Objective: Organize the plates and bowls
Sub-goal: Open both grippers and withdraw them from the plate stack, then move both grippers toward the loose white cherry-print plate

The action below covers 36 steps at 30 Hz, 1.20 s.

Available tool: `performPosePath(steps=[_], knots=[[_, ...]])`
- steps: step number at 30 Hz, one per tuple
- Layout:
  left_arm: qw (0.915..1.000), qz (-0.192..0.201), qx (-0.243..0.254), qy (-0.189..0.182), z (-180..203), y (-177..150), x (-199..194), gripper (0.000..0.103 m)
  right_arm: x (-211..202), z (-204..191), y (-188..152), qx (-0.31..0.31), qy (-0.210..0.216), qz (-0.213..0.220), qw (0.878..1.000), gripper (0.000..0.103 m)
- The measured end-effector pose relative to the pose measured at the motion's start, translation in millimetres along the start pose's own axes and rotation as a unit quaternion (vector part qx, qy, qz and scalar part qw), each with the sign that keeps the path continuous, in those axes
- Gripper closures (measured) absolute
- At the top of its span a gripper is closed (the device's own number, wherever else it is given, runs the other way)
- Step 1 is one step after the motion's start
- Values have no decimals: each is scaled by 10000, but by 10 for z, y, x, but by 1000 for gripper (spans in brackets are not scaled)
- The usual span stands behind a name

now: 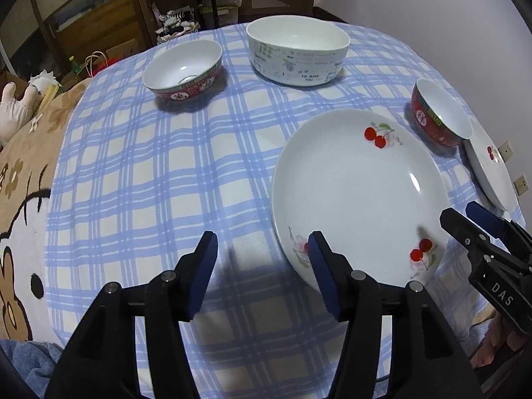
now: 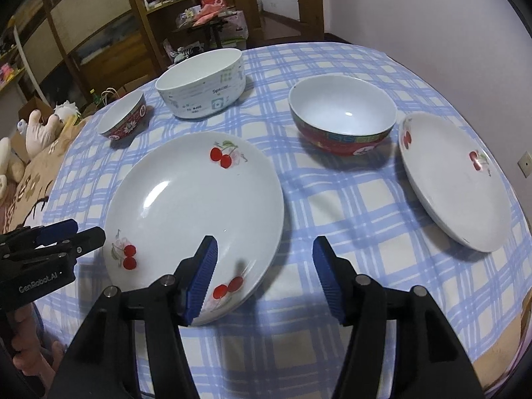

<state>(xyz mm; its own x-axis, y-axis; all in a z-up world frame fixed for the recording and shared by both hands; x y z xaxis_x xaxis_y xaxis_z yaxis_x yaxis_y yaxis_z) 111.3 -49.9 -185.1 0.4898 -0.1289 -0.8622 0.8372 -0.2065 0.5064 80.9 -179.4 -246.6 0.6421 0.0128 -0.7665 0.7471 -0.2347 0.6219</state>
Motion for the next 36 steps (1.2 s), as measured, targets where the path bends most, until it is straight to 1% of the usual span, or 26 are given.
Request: performPosePath(steps=[2, 3, 5, 7, 9, 10, 12, 14, 18, 20, 22, 27, 30, 34, 36], knots=[[10000, 63, -15, -22, -2, 9, -48, 39, -40, 14, 18, 36, -16, 38, 10000, 39], [9999, 124, -3, -22, 0, 17, -77, 37, -76, 29, 32, 65, -17, 77, 9999, 39], [9995, 299, 75, 25, 16, 50, -157, 35, -148, 64, 64, 139, -31, 175, 9997, 32], [9991, 407, 139, 20, 44, 80, -209, 34, -226, 101, 102, 204, -21, 289, 9994, 30], [9987, 473, 163, 6, 59, 98, -252, 26, -303, 138, 139, 245, -28, 383, 9990, 29], [9985, 511, 176, 25, 68, 109, -281, 21, -338, 156, 155, 256, -42, 425, 9988, 26], [9982, 568, 192, 63, 74, 123, -323, 19, -432, 198, 192, 278, -57, 547, 9981, 21], [9976, 642, 229, 129, 98, 128, -375, 13, -523, 234, 235, 318, -30, 671, 9972, 17], [9948, 873, 488, 169, 210, 164, -525, 10, -674, 299, 317, 359, -47, 864, 9956, 13], [9930, 1004, 600, 165, 280, 206, -631, 8, -752, 324, 364, 321, -109, 994, 9945, 6], [9918, 1085, 665, 136, 337, 237, -710, 8, -847, 349, 412, 279, -159, 1131, 9931, 3], [9885, 1299, 763, 102, 448, 373, -921, 8, -988, 433, 525, 308, -166, 1290, 9910, 0], [9865, 1420, 816, 56, 530, 487, -1043, 8, -1082, 502, 618, 334, -195, 1443, 9888, 0], [9833, 1598, 867, -93, 715, 692, -1207, 8, -1185, 641, 759, 401, -281, 1607, 9858, 0], [9806, 1701, 968, -128, 834, 813, -1281, 8, -1222, 732, 818, 422, -392, 1664, 9844, 0]])
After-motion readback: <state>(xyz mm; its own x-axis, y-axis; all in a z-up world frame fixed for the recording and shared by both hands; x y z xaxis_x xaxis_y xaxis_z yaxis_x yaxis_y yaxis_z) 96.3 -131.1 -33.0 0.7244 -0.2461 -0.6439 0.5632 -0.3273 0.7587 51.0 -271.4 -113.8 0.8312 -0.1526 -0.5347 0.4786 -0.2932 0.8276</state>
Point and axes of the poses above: each gripper's, at about its wrist camera, not at the fingertips, and x roughly the way its jaws point, z to its right, y to its top, the point moved 9 cm from there along x, roughly the way its jaws point, and after that the axes turned 4 degrees about z, right-handed, at the moved point
